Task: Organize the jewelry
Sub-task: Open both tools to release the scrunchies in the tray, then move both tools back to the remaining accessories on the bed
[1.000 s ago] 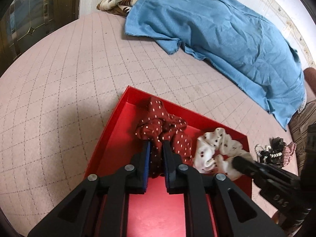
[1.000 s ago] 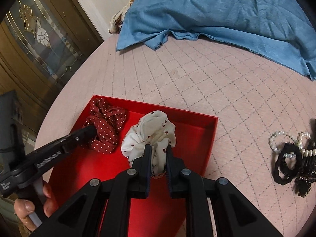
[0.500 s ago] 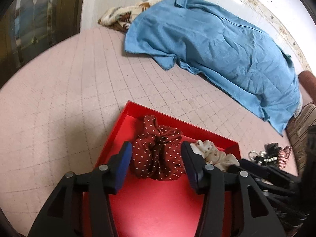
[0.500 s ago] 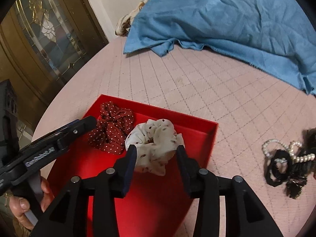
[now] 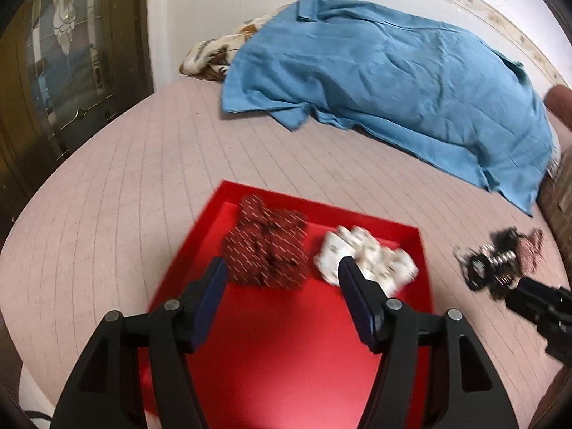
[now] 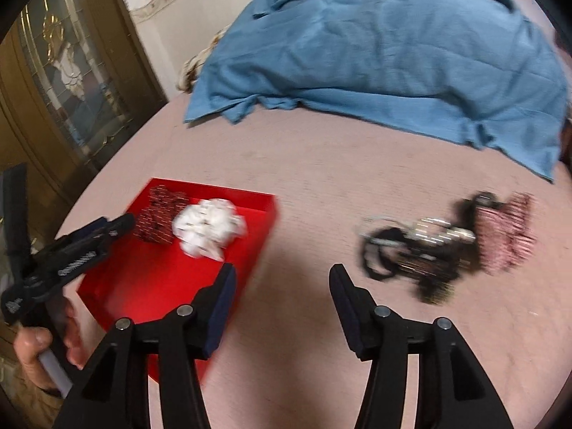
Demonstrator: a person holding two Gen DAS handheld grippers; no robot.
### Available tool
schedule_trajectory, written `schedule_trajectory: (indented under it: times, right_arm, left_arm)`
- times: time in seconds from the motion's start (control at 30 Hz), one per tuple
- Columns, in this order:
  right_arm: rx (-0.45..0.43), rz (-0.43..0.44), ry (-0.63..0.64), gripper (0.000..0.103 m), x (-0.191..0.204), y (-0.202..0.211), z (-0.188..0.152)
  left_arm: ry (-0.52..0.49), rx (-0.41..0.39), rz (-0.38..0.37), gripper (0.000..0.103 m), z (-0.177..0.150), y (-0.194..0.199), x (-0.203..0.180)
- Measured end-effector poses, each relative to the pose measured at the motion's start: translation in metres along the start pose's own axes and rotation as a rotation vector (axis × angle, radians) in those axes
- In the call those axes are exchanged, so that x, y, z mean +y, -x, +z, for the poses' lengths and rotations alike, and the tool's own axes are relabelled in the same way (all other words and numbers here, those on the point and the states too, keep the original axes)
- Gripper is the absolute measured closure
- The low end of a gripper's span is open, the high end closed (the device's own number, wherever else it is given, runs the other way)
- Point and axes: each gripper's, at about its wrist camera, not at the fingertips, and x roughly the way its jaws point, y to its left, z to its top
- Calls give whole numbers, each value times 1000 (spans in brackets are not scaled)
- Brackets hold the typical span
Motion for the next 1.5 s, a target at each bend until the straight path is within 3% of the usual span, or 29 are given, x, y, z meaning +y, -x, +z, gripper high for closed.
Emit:
schedule_trajectory:
  times: [0.3, 0.8, 0.93, 1.17, 1.4, 1.5]
  right_arm:
    - [-36, -85, -114, 41, -77, 50, -40]
    - [-100, -114, -236, 38, -149, 95, -74]
    - [-101, -120, -259, 38, -166, 93, -78]
    - [-97, -124, -294, 38, -196, 78, -77]
    - [-127, -85, -312, 37, -225, 58, -57]
    - [-144, -75, -306, 32, -231, 50, -46]
  left_arm:
    - [-17, 44, -6, 37, -25, 44, -46]
    - [-213, 15, 27, 35, -42, 84, -122]
    - [-253, 30, 7, 34, -44, 78, -139]
    - [-243, 123, -125, 34, -47, 47, -166]
    - [-281, 156, -206, 34, -51, 14, -211]
    - [-305, 158, -226, 34, -48, -1, -228]
